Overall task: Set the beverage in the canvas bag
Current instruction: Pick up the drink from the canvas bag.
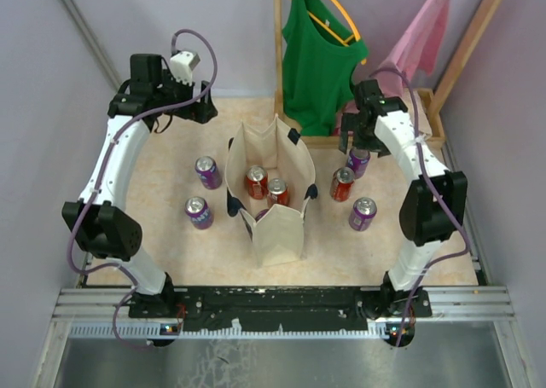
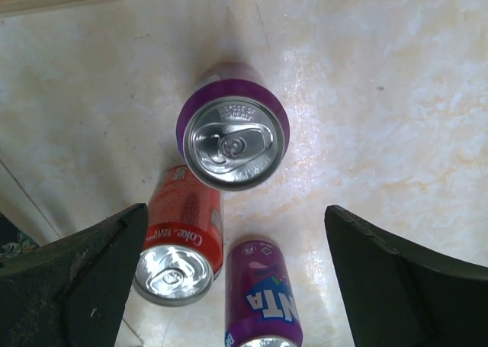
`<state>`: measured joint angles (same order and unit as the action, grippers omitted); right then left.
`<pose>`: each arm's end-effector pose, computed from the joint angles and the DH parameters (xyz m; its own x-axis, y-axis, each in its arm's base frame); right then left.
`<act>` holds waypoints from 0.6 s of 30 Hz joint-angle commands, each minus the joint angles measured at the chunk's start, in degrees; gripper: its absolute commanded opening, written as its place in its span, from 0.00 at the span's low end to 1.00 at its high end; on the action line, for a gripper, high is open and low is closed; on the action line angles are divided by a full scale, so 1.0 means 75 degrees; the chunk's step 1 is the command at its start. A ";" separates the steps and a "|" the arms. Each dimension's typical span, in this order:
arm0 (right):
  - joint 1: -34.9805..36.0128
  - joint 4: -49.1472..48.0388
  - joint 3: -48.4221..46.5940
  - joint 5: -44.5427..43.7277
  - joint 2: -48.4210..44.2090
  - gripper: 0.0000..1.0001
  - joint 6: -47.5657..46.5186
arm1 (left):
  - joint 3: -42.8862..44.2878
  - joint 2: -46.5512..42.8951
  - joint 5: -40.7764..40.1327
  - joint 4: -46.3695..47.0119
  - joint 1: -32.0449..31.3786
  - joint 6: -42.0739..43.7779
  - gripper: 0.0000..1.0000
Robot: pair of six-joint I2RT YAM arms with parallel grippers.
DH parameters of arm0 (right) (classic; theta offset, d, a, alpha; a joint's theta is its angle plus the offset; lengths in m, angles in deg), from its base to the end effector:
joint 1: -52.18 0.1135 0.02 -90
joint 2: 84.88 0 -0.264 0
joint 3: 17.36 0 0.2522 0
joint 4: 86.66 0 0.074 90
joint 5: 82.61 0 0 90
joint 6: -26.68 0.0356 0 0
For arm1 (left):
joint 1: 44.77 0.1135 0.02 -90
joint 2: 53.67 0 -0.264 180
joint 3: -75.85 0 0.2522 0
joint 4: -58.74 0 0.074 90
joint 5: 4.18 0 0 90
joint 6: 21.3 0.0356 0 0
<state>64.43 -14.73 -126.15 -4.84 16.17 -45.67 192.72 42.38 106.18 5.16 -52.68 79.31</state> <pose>0.3611 0.0707 0.3086 -0.8739 0.1135 -0.4727 0.1550 0.9867 -0.0497 0.3686 -0.0637 0.4076 -0.4497 0.2368 -0.8612 0.5103 0.8594 -0.0302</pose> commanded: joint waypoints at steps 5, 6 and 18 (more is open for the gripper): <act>-0.0145 -0.0522 -0.0465 0.0008 0.0843 0.99 0.0040 | -0.0273 -0.0117 0.0332 0.0202 0.0121 -0.0225 0.97; -0.0160 -0.0635 -0.0365 -0.0015 0.0888 0.99 0.0057 | -0.0361 -0.0151 0.0325 0.0229 0.0127 -0.0198 0.97; -0.0309 -0.0792 -0.1038 -0.0167 0.2122 0.93 0.0062 | -0.0705 -0.0047 0.0304 0.0443 0.0333 -0.0124 0.97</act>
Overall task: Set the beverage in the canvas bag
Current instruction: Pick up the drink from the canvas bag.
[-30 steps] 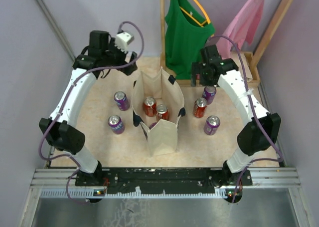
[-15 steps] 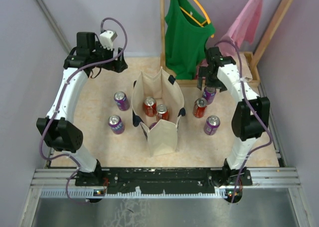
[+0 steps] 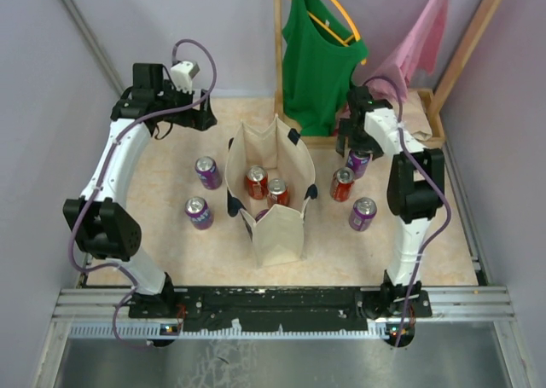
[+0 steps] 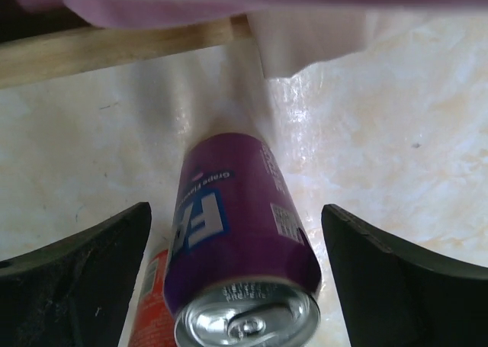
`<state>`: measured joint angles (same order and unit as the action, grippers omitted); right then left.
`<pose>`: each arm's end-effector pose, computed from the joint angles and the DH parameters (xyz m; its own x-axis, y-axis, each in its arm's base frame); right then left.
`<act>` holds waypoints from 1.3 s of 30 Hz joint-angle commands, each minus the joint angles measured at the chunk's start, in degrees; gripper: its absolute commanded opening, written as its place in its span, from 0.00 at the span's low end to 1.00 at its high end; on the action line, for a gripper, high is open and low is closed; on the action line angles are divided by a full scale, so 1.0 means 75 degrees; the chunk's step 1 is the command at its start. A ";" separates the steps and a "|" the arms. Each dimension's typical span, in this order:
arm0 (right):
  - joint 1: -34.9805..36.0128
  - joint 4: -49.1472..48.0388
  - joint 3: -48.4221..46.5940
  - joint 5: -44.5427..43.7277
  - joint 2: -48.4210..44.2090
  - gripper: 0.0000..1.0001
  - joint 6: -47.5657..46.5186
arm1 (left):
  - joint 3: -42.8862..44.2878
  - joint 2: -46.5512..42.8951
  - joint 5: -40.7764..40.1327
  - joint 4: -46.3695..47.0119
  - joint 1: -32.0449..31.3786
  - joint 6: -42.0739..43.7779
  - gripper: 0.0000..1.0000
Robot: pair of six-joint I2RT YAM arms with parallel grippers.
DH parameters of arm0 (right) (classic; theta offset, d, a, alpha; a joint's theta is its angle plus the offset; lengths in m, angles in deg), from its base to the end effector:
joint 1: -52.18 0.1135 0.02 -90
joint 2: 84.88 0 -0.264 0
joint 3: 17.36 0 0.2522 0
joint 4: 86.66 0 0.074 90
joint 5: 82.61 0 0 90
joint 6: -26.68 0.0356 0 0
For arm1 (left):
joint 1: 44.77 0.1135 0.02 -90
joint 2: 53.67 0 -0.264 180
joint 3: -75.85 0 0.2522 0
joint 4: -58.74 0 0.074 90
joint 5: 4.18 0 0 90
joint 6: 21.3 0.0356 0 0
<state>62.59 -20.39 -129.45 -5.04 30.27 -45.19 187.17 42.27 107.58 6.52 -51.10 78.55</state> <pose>0.4169 0.0688 0.2372 -0.9062 0.1425 -0.3981 0.1897 0.9785 -0.0816 0.3724 -0.0546 0.3788 -0.5192 0.2174 -0.8265 0.4934 0.8659 -0.0821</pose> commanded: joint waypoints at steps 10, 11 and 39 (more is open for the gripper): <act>-0.0067 -0.0623 -0.0461 -0.0203 -0.1576 0.99 0.0377 | 0.0184 0.0224 0.1387 0.0214 0.0084 0.1407 0.91; -0.0065 -0.0601 -0.0510 -0.0213 -0.1765 0.99 0.0427 | 0.0263 0.0242 0.1571 0.0051 0.0005 0.1762 0.89; 0.4007 0.1734 -0.2906 -0.0328 -0.2153 0.83 -0.1893 | 0.1709 0.1259 0.2109 -0.3219 -0.0857 0.4206 0.57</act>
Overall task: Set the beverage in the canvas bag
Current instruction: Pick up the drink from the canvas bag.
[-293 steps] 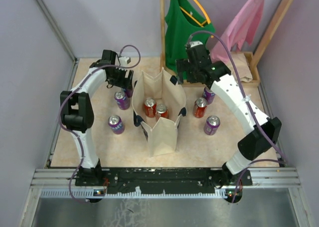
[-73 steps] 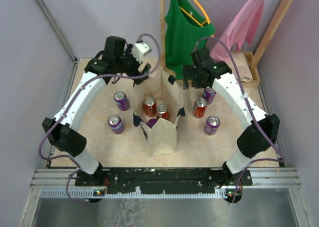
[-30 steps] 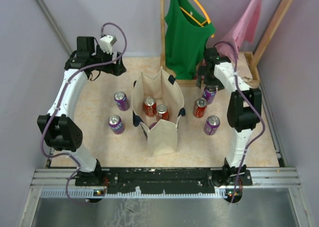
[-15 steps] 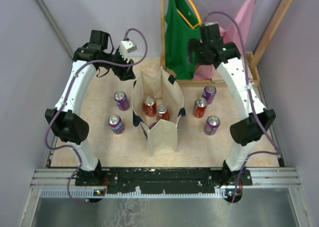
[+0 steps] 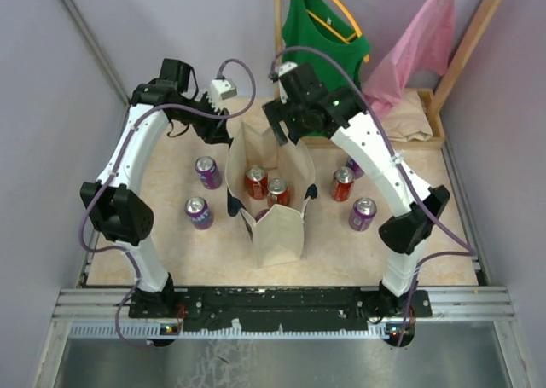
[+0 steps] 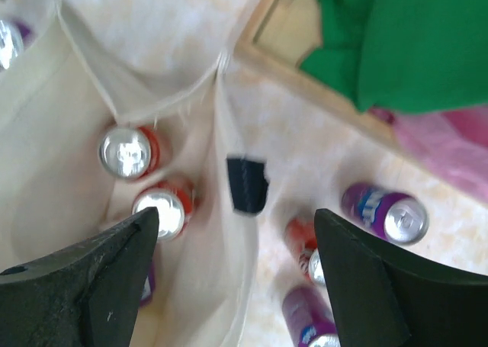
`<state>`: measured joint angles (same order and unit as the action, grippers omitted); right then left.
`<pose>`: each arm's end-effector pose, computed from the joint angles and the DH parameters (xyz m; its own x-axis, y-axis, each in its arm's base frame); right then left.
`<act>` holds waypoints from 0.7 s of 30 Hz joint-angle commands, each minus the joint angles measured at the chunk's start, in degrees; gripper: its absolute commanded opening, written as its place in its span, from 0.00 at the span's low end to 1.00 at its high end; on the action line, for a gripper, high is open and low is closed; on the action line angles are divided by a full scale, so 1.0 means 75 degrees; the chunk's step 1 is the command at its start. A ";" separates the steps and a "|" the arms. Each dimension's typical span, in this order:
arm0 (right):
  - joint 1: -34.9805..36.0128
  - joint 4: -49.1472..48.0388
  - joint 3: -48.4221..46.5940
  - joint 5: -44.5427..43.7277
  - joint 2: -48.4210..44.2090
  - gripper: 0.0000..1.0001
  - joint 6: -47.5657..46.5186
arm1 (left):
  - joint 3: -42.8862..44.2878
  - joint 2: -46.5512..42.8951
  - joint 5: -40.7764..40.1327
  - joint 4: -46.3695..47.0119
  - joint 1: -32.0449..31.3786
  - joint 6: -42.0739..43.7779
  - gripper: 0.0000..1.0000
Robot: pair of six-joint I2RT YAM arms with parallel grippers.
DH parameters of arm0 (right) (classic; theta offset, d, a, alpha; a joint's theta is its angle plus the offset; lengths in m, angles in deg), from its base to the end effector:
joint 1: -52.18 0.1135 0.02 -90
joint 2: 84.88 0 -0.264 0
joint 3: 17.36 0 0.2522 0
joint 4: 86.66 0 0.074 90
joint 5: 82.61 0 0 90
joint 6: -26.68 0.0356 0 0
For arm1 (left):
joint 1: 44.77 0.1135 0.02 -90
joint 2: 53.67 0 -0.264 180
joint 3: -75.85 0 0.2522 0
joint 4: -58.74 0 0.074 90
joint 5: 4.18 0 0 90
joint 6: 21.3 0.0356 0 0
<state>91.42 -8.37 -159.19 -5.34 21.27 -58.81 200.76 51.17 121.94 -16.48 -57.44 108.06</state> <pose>0.2980 0.2332 0.4406 -0.5614 -0.3595 -0.7454 -0.4487 0.8891 -0.0908 0.3693 -0.1045 0.3709 -0.2983 0.5921 -0.7486 0.8989 0.4381 -0.0116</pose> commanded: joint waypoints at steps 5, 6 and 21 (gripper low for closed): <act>0.0032 -0.0086 0.2395 -0.0317 -0.1303 0.83 0.0134 | -0.0149 0.0088 0.0586 -0.0295 -0.0050 0.0238 0.56; -0.0016 -0.0179 0.2542 -0.0280 -0.1317 0.83 0.0171 | -0.0096 0.0120 0.0647 -0.0397 -0.0080 0.0218 0.56; -0.0176 0.0147 -0.1035 0.0360 0.0014 0.79 -0.0500 | -0.0322 -0.0098 -0.0117 0.0162 -0.0075 -0.0936 0.57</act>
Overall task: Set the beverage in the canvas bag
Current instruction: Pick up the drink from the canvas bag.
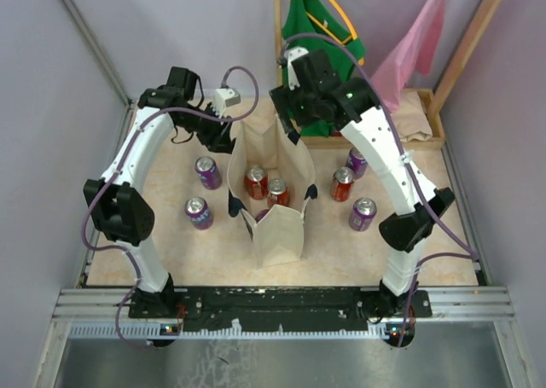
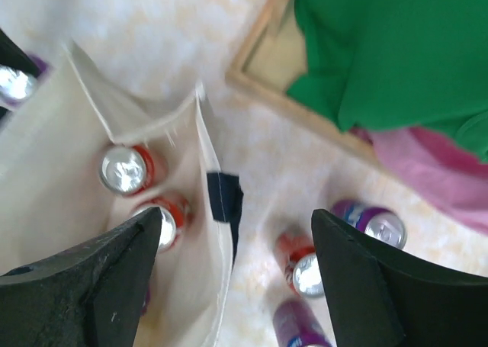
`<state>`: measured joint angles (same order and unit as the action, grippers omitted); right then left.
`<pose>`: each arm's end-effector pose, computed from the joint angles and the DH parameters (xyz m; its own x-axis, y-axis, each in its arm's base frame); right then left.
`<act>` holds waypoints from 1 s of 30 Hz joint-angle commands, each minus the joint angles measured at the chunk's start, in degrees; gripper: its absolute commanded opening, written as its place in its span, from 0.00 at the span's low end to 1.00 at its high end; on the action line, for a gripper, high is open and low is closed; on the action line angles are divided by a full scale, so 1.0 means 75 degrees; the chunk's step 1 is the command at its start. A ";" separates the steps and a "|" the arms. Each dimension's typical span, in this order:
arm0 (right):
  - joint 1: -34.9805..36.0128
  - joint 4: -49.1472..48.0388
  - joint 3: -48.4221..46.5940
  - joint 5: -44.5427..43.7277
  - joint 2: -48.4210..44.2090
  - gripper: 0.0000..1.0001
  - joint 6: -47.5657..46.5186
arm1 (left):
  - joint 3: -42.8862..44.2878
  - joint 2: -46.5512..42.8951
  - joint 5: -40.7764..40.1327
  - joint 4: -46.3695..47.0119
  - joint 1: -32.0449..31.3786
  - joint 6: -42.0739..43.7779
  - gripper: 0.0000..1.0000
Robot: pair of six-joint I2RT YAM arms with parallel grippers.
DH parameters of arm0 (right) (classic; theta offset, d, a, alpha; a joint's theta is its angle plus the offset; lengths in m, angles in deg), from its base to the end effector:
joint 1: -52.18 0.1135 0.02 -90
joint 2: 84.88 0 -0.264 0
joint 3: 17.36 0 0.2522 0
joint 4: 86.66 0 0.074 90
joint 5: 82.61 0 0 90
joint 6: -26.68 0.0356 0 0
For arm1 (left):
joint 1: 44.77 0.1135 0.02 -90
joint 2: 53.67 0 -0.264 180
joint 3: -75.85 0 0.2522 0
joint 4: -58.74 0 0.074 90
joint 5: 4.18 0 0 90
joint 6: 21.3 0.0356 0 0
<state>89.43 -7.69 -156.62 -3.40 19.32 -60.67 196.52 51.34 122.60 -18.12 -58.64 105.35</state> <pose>0.2983 0.2185 0.4387 -0.5740 -0.3794 -0.7257 -0.4612 0.8821 -0.0964 0.3644 -0.1119 0.3467 -0.4008 0.5914 -0.6997 0.8866 0.4430 -0.1334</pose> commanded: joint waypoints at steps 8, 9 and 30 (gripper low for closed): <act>0.0679 0.0476 -0.2115 0.0148 0.0727 0.71 0.0296 | 0.0909 0.0484 -0.0064 0.0846 0.0817 -0.1460 0.57; 0.0757 0.0369 -0.1866 0.0096 0.0644 0.70 0.0353 | 0.0847 0.0508 0.0002 0.1030 0.0928 -0.1644 0.57; 0.2492 0.1128 0.0362 -0.0141 0.0517 0.53 0.4069 | -0.1635 -0.0748 0.1192 0.2959 0.1219 -0.1951 0.56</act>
<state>108.53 -2.49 -149.40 -5.54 21.51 -37.87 185.29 48.15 127.93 -0.72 -49.53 91.99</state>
